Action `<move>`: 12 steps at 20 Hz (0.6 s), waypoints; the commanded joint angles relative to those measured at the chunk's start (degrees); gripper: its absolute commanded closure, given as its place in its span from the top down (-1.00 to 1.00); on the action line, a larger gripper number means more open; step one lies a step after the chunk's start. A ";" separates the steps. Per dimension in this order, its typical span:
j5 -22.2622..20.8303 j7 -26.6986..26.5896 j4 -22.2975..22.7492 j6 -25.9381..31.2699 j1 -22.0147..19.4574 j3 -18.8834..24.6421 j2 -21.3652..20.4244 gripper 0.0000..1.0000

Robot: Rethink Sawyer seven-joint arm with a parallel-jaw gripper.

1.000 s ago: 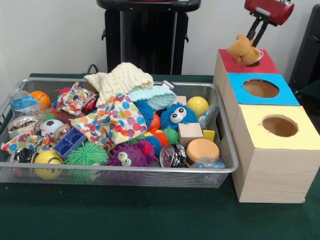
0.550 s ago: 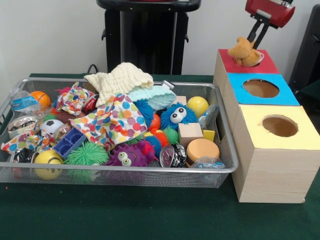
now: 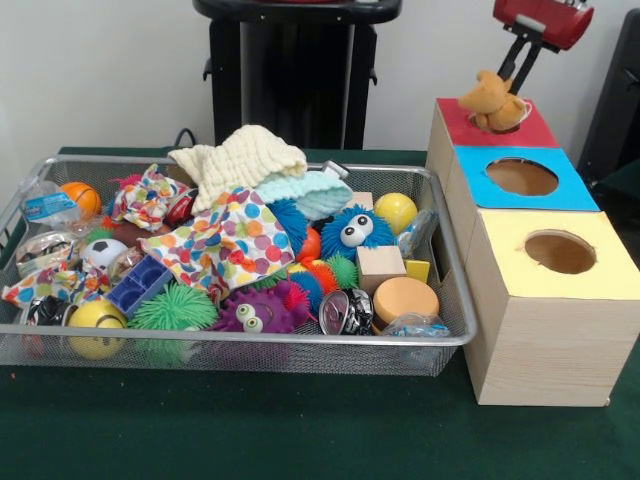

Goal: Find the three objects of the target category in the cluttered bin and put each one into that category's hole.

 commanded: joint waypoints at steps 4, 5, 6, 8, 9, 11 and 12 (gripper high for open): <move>0.80 9.21 2.81 6.56 -5.99 12.26 -7.84 -1.00; 1.04 8.85 3.41 7.02 -6.64 13.30 -9.01 -1.00; 1.34 8.65 4.12 6.91 -7.35 14.30 -9.96 -1.00; 2.17 8.41 5.72 5.85 -8.75 16.70 -11.67 -1.00; 2.34 8.27 6.38 5.24 -9.38 17.57 -12.37 -1.00; 2.19 8.30 7.30 4.03 -10.12 18.86 -13.21 -1.00; 1.93 8.30 7.64 3.54 -10.44 19.39 -13.49 -1.00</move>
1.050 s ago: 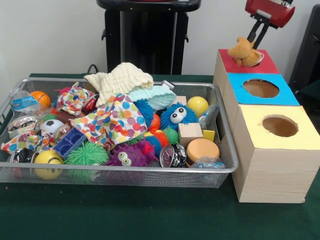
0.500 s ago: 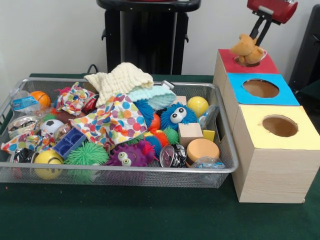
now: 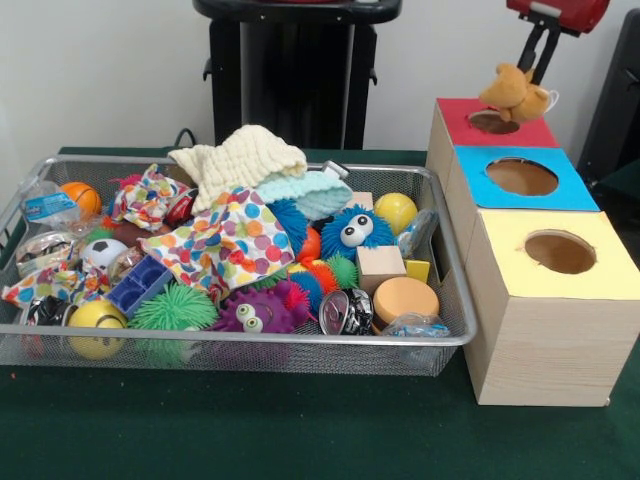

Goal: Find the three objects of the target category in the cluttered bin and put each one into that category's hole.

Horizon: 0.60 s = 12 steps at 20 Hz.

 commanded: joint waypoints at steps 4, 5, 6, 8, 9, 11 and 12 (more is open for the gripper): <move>1.19 8.03 7.83 1.79 -5.83 15.51 -6.55 -1.00; 1.11 7.73 8.24 1.24 -6.42 16.05 -6.88 -1.00; 0.86 7.78 8.76 0.54 -6.91 16.69 -7.29 -1.00; 0.62 7.25 9.58 -0.42 -7.88 17.56 -7.93 -1.00; 0.45 7.22 10.00 -0.94 -8.25 18.02 -8.23 -1.00; -0.01 7.23 10.67 -1.64 -8.86 18.67 -8.73 -1.00; -0.31 7.11 10.97 -1.80 -9.11 18.91 -8.98 -1.00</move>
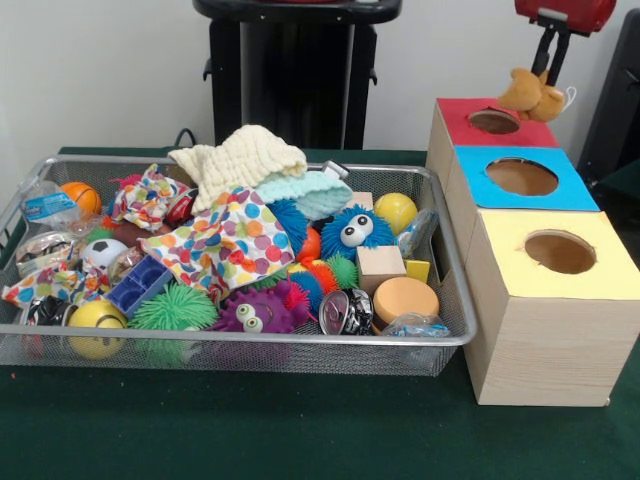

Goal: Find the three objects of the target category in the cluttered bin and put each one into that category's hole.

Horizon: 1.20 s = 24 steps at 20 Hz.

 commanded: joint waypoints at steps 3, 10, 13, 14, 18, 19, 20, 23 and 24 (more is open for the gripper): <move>-0.78 6.94 6.46 -2.16 -4.51 10.64 -3.08 -1.00; -1.67 8.02 6.60 -2.50 -4.36 11.08 -3.42 -1.00; -1.86 7.63 7.03 -3.27 -4.81 11.50 -3.62 -1.00; -1.88 7.46 7.35 -3.52 -4.96 11.67 -3.83 -1.00; -1.67 6.63 9.41 -4.91 -6.16 13.19 -5.37 -1.00; -1.75 6.44 9.95 -5.54 -6.59 13.74 -5.71 -1.00; -1.83 6.26 10.48 -6.18 -7.03 14.29 -6.05 -1.00; -2.39 5.41 12.73 -8.67 -8.98 16.39 -7.41 -1.00; -2.64 5.13 13.69 -9.58 -9.75 17.17 -7.98 -1.00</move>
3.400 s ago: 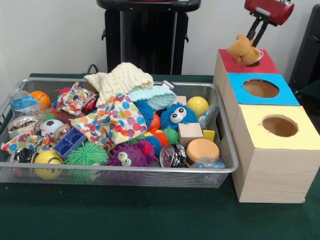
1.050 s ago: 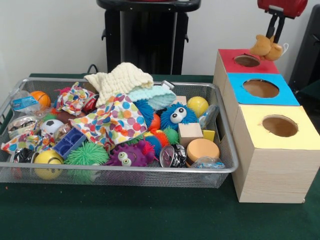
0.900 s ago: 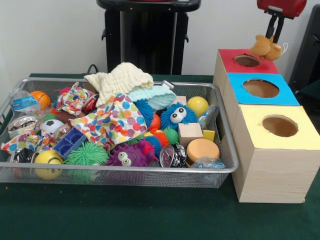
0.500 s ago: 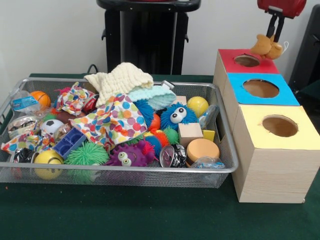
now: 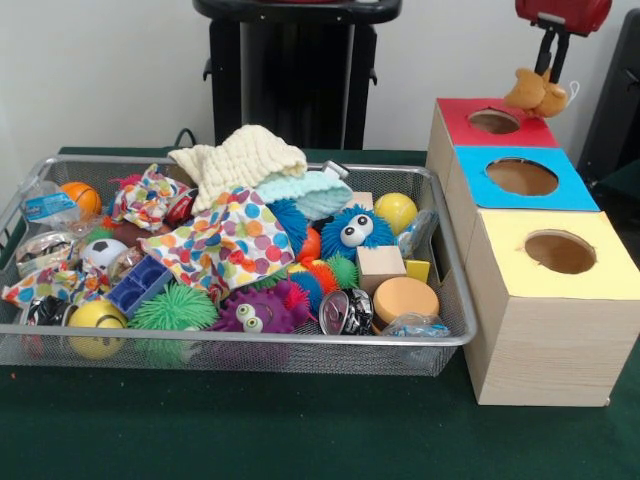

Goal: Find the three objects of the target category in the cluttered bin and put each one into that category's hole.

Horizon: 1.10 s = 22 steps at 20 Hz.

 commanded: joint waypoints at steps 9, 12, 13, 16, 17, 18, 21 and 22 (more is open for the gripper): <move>-6.66 5.48 12.07 -11.23 -10.37 12.55 -6.51 -1.00; -7.94 5.72 11.70 -10.47 -10.65 12.03 -6.78 -1.00; -8.30 5.69 11.41 -9.72 -10.40 11.49 -6.97 -1.00; -9.02 6.05 11.41 -9.05 -10.60 11.35 -7.48 -1.00; -9.16 6.25 11.48 -9.27 -10.80 11.61 -7.42 -1.00; -9.31 6.45 11.33 -9.54 -10.86 11.73 -7.09 -1.00; -9.84 6.86 10.70 -9.70 -10.73 11.30 -6.20 -1.00; -10.00 6.98 10.69 -9.62 -10.57 11.08 -6.25 -1.00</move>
